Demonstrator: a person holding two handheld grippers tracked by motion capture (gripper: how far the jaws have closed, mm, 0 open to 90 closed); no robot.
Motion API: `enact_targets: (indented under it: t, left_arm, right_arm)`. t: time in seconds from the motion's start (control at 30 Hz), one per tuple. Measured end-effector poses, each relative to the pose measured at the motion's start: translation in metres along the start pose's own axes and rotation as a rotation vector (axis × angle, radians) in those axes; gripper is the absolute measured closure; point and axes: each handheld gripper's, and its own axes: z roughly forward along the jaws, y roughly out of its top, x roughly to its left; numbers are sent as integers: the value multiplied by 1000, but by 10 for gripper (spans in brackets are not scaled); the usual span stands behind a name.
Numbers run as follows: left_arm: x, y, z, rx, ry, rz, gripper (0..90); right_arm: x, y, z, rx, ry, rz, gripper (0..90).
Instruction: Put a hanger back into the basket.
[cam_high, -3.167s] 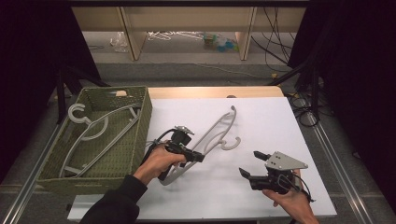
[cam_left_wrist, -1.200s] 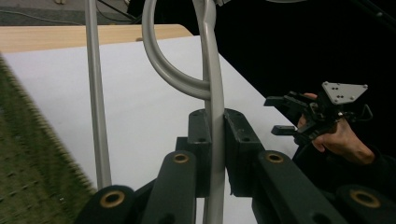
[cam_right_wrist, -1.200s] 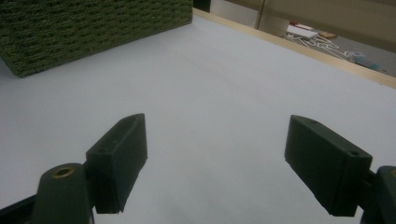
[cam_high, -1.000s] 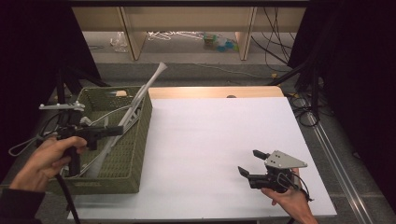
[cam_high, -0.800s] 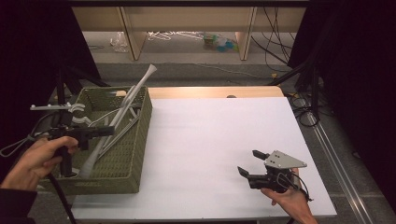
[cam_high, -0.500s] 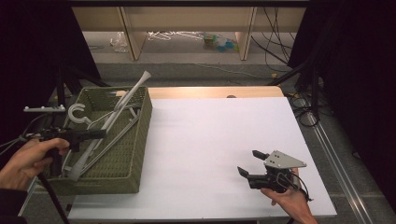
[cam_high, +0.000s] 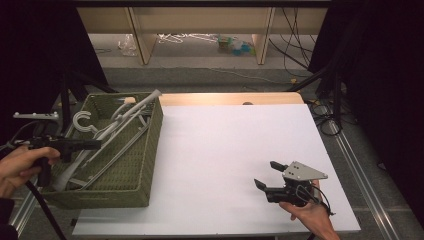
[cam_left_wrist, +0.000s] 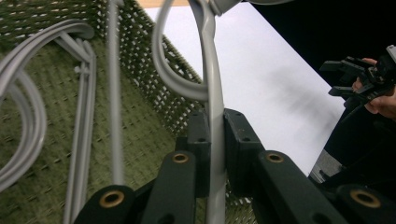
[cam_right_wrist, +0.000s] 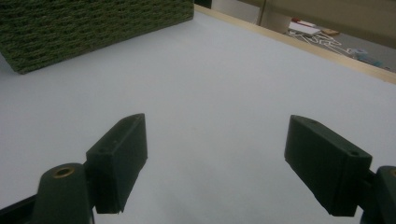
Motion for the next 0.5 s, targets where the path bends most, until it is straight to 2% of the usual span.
enact_targets:
  t: [0.1, 0.2, 0.23, 0.3, 0.37, 0.5]
  left_arm:
    - [6, -2, -5, -12, 24, -5, 814]
    - [10, -3, -8, -33, 16, -17, 816]
    - [11, -4, -8, -58, 9, -28, 815]
    - [13, -5, -9, -84, -18, -25, 816]
    - [12, -6, -10, -112, -15, -31, 817]
    - [13, -8, -15, -145, -35, -37, 816]
  right_arm:
    - [0, 0, 0, 2, 0, 3, 220]
    - [0, 0, 1, 4, 2, -1, 220]
    - [0, 0, 1, 3, 2, -2, 220]
    - [0, 0, 1, 4, 2, -2, 220]
    - [0, 0, 1, 2, 1, 3, 220]
    - [0, -1, 1, 8, 2, 3, 220]
